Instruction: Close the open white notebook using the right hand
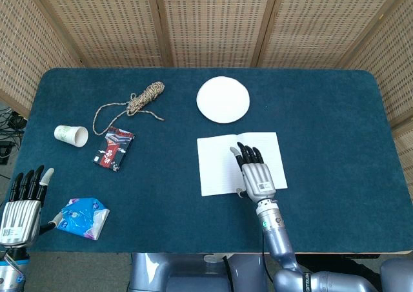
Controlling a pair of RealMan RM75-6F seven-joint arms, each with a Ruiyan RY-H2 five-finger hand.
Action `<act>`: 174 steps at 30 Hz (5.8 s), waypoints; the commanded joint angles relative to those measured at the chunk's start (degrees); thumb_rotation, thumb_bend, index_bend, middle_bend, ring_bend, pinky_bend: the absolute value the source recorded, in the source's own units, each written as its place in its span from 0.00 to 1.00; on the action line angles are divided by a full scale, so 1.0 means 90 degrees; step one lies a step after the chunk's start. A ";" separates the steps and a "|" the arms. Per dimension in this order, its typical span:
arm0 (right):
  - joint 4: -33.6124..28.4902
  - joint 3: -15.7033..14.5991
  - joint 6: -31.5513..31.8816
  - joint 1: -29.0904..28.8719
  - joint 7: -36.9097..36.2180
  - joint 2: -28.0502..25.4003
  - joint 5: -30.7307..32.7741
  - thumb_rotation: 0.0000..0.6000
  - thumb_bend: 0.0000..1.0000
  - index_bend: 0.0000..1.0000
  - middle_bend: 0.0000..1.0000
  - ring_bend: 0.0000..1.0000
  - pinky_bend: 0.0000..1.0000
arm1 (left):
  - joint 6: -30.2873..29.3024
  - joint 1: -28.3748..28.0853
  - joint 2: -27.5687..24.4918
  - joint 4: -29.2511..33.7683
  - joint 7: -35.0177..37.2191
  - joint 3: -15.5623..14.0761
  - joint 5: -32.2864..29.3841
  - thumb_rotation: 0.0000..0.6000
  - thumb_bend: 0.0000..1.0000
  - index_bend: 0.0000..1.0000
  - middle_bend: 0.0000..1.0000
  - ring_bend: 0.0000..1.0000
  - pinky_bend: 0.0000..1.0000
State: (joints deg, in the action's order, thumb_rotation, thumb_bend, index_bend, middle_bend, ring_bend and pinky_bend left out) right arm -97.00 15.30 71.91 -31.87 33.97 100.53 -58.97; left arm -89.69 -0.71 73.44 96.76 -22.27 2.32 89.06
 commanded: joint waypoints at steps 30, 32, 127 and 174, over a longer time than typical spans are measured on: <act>0.1224 -0.0298 -0.0314 -0.0311 -0.0076 0.1118 0.0226 1.00 0.37 0.00 0.00 0.00 0.00 | 0.0026 -0.0071 -0.0063 -0.0003 0.0156 0.0030 -0.0205 1.00 0.16 0.00 0.00 0.00 0.00; 0.1331 -0.0294 -0.0345 -0.0332 -0.0064 0.1165 0.0238 1.00 0.37 0.00 0.00 0.00 0.00 | 0.0027 -0.0073 -0.0061 -0.0008 0.0159 0.0020 -0.0202 1.00 0.16 0.00 0.00 0.00 0.00; 0.1071 0.0291 -0.0013 0.0150 -0.0930 0.1033 0.0388 1.00 0.71 0.00 0.00 0.00 0.00 | -0.0259 -0.0062 0.0058 -0.0048 0.0082 -0.0127 0.0163 1.00 0.17 0.00 0.00 0.00 0.00; 0.0291 0.0283 0.1403 0.0834 -0.0627 0.0396 0.0423 1.00 0.66 0.00 0.00 0.00 0.00 | -0.0701 0.0172 0.0082 0.0088 -0.0034 -0.0291 0.0896 1.00 0.18 0.00 0.00 0.00 0.00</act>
State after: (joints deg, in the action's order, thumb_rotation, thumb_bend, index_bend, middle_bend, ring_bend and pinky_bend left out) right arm -94.53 18.01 84.49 -24.56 28.35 104.18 -55.31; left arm -95.93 0.79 74.21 97.47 -22.59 -0.24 97.00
